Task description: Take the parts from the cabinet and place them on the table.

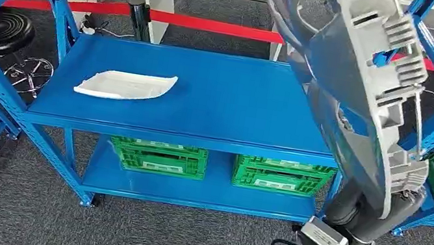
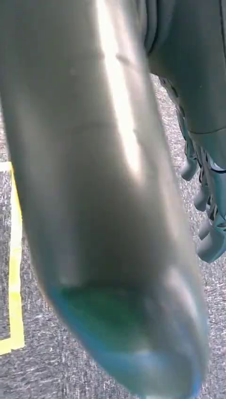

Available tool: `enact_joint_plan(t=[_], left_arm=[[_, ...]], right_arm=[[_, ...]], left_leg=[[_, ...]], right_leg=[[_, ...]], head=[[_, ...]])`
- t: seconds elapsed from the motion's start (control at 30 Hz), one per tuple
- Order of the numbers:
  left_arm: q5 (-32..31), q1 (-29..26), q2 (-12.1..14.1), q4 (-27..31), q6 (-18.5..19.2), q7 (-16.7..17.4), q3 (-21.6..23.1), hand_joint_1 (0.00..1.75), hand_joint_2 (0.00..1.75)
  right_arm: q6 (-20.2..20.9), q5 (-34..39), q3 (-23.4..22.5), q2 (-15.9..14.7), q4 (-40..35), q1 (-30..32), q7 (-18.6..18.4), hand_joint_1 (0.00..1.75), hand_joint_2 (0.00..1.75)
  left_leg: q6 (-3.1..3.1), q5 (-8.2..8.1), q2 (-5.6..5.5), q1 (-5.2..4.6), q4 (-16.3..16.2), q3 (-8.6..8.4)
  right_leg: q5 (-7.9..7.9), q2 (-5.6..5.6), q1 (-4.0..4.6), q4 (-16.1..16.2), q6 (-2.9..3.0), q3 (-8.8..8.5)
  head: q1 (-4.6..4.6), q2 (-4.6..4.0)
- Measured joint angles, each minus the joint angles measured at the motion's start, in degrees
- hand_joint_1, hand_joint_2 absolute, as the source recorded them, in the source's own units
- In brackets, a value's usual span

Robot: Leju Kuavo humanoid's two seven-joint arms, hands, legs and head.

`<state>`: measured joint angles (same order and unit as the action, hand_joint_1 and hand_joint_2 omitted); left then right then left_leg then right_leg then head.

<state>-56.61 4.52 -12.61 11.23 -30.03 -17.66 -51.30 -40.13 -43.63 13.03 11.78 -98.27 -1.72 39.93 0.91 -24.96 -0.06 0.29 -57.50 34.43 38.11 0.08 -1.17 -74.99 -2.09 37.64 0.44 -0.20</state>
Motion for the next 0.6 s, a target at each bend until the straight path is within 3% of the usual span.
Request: enact_joint_plan(t=[0.03, 0.1, 0.13, 0.17, 0.23, 0.27, 0.3, 0.33, 0.37, 0.43, 0.47, 0.5, 0.53, 0.6], left_arm=[[0.0, 0.0, 0.0, 0.0, 0.1, 0.1, 0.0, 0.00, 0.00], [-0.2, 0.0, -0.1, 0.0, 0.5, 0.9, 0.0, 0.00, 0.00], [-0.6, 0.0, -0.1, 0.0, 0.8, 1.5, 0.1, 0.00, 0.00], [-1.0, 0.0, 0.0, 0.0, 1.1, 1.9, 0.2, 0.00, 0.00], [-1.3, -0.1, 0.0, -0.1, 1.3, 2.4, 0.5, 0.00, 0.00], [-1.4, -0.1, 0.0, -0.1, 1.3, 2.5, 0.5, 0.00, 0.00], [-1.4, -0.3, 0.0, -0.1, 1.4, 2.5, 0.5, 0.00, 0.00], [-1.4, -0.3, 0.0, -0.1, 1.4, 2.6, 0.5, 0.00, 0.00], [-1.4, -0.4, 0.0, -0.1, 1.4, 2.6, 0.5, 0.00, 0.00], [-1.4, -0.3, 0.0, -0.1, 1.4, 3.0, 0.7, 0.00, 0.00], [-1.4, -0.4, 0.0, -0.1, 1.4, 3.1, 0.7, 0.00, 0.00], [-1.5, -0.4, 0.0, -0.1, 1.4, 3.2, 0.7, 0.00, 0.00], [-1.7, -0.5, 0.0, -0.1, 1.4, 3.3, 0.7, 0.00, 0.00], [-1.9, -0.4, 0.4, 0.0, 0.8, 3.1, 0.7, 0.00, 0.00]], right_arm=[[0.0, 0.0, 0.0, -0.2, 0.0, 0.0, 0.0, 1.75, 0.00], [0.0, -0.2, 0.1, -0.3, -0.6, 0.1, 0.0, 1.75, 0.00], [0.0, -0.5, 0.1, -0.3, -1.0, 0.1, 0.1, 1.75, 0.00], [0.0, -0.6, 0.2, -0.3, -1.2, 0.2, 0.2, 1.75, 0.00], [0.0, -1.2, 0.2, -0.3, -2.0, 0.8, 0.0, 1.75, 0.00], [0.0, -1.2, 0.2, -0.3, -2.2, 1.1, 0.0, 1.75, 0.00], [0.0, -1.2, 0.2, -0.3, -2.6, 1.3, 0.0, 1.75, 0.00], [0.0, -1.4, 0.2, -0.3, -2.8, 1.3, 0.1, 1.75, 0.00], [0.0, -1.4, 0.2, -0.3, -3.1, 1.4, 0.1, 1.75, 0.00], [0.0, -1.3, 0.2, -0.3, -3.5, 1.8, 0.0, 1.75, 0.00], [0.0, -1.4, 0.2, -0.3, -3.6, 2.1, 0.0, 1.75, 0.00], [0.0, -1.6, 0.2, -0.3, -3.7, 2.5, 0.0, 1.75, 0.00], [0.0, -1.8, 0.2, -0.3, -3.8, 3.0, 0.0, 1.75, 0.00], [0.0, -2.0, 0.6, -0.3, -4.1, 3.9, 0.0, 1.75, 0.00]], left_leg=[[-0.09, -0.03, -0.01, 0.07, -0.2, 0.14], [-0.64, -0.16, -0.12, 0.32, -0.9, 0.49], [-1.15, -0.27, -0.19, 0.34, -1.5, 0.81], [-1.70, -0.18, -0.39, 0.10, -1.7, 1.04], [-2.45, 0.19, -0.49, -0.09, -1.9, 1.19], [-2.93, 0.50, -0.51, 0.07, -1.7, 1.26], [-3.37, 0.64, -0.54, 0.22, -1.7, 1.34], [-3.64, -0.84, -0.42, 0.36, -2.7, 2.04], [-3.83, -3.69, -0.30, 0.34, -5.3, 2.91], [-4.15, -9.12, -0.29, 0.37, -13.8, 5.59], [-4.23, -10.64, -0.29, 0.36, -17.2, 6.40], [-4.18, -10.82, -0.29, 0.36, -18.5, 6.22], [-3.98, -9.71, -0.29, 0.33, -17.1, 4.64], [-3.20, -6.13, -0.30, 0.18, -7.7, -1.73]], right_leg=[[-2.23, -0.01, -0.17, 2.3, -0.08, -0.94], [-7.23, -0.10, -0.60, 11.7, -0.32, -5.57], [-6.82, -0.15, -0.74, 15.9, -0.41, -7.49], [-7.90, 0.33, -0.14, 14.7, 0.30, -7.07], [-7.48, 0.48, -0.31, 14.8, 1.53, -6.56], [-7.65, 0.47, -0.09, 14.7, 1.92, -6.33], [-8.16, 0.39, -0.28, 15.1, 2.71, -5.94], [-8.56, 0.27, -0.34, 15.1, 3.25, -5.75], [-8.88, 0.27, -0.33, 15.1, 3.63, -5.34], [-9.64, 0.17, -0.14, 15.1, 3.79, -4.36], [-9.98, 0.08, 0.01, 15.1, 3.83, -3.84], [-10.35, 0.06, 0.13, 15.0, 3.80, -3.36], [-10.72, 0.04, 0.24, 15.0, 3.76, -2.87], [-11.39, 0.06, 0.41, 15.0, 3.58, -2.10]], head=[[0.02, 0.00], [0.02, 0.00], [0.04, -0.02], [0.09, 0.00], [-0.02, 0.00], [0.06, 0.00], [0.04, -0.02], [-0.02, 0.00], [-0.20, 0.00], [-0.33, 0.00], [-0.37, -0.02], [-0.37, -0.02], [-0.35, -0.02], [-0.35, -0.02]])
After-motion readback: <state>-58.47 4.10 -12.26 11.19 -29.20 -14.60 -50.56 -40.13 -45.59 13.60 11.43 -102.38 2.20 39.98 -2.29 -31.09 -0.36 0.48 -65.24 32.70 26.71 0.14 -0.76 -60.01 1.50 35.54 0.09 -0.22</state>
